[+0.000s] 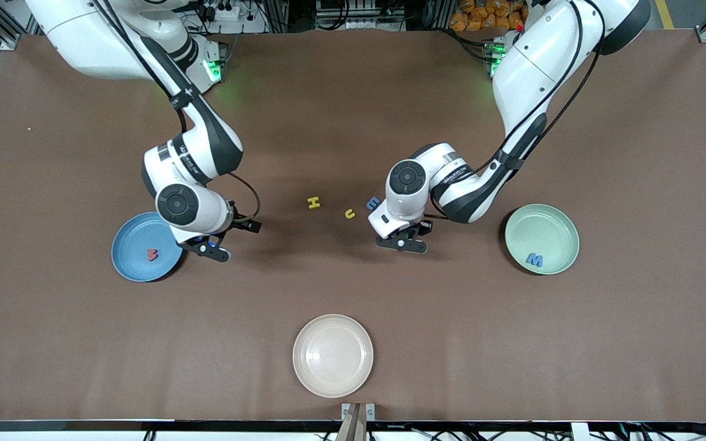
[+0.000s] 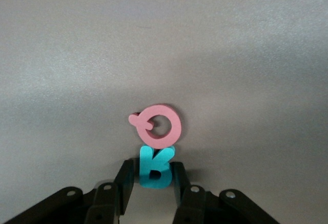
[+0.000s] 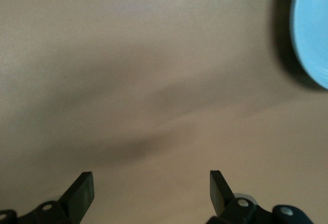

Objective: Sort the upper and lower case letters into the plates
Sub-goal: 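Grasp the teal letter with the left gripper and carry it to the green plate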

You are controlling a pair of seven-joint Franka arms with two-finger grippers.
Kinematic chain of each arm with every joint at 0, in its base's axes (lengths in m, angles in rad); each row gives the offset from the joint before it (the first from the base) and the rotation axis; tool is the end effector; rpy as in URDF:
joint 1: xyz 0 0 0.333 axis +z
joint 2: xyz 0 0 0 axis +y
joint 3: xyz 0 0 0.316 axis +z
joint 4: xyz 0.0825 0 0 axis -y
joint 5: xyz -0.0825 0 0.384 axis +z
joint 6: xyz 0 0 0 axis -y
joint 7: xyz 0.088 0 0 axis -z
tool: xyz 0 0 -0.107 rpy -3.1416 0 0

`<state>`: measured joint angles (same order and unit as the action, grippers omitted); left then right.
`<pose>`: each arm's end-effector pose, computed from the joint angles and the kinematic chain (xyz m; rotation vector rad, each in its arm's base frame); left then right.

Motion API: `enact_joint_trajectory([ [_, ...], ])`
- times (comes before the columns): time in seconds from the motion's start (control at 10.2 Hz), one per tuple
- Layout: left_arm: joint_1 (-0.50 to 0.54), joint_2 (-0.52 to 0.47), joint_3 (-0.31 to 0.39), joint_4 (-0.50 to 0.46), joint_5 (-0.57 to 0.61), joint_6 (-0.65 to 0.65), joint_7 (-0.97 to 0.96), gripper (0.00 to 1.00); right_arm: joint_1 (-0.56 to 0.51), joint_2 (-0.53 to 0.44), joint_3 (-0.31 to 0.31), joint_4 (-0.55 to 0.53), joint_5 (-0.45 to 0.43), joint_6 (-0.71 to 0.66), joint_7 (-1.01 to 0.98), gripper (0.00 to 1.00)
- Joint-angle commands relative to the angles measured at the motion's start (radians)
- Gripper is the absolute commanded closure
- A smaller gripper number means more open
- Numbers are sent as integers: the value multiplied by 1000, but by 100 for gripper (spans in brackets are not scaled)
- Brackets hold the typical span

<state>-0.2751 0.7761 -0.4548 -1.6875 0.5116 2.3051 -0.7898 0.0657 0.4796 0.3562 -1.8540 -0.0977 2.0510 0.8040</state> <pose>0.5232 -0.4156 0.1757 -3.0588 0.2964 0.0009 0.5635 0.2353 0.2585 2.9988 -0.5186 -0.3870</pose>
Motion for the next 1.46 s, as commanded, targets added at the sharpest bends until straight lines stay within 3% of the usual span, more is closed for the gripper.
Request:
enact_joint_trajectory([
  [0.0,8,26,7,17,13,16,-29,100,25,-9,24,-17,-2,11,75,0],
  [0.2,48,-4,5,16,16,10,-42,100,72,-9,21,-16,113,26,80,0],
  [0.49,100,-125,-4,11,-75,-136,-31,100,144,10,21,-17,116,96,203,0],
  [0.78,226,-192,-4,9,-123,-234,105,100,180,19,23,-17,118,122,323,0],
  [0.98,316,-207,-4,8,-122,-309,209,100,210,30,21,-17,118,153,380,0],
  [1.37,491,-177,-2,-1,-122,-332,359,100,249,31,21,-16,116,205,504,0],
])
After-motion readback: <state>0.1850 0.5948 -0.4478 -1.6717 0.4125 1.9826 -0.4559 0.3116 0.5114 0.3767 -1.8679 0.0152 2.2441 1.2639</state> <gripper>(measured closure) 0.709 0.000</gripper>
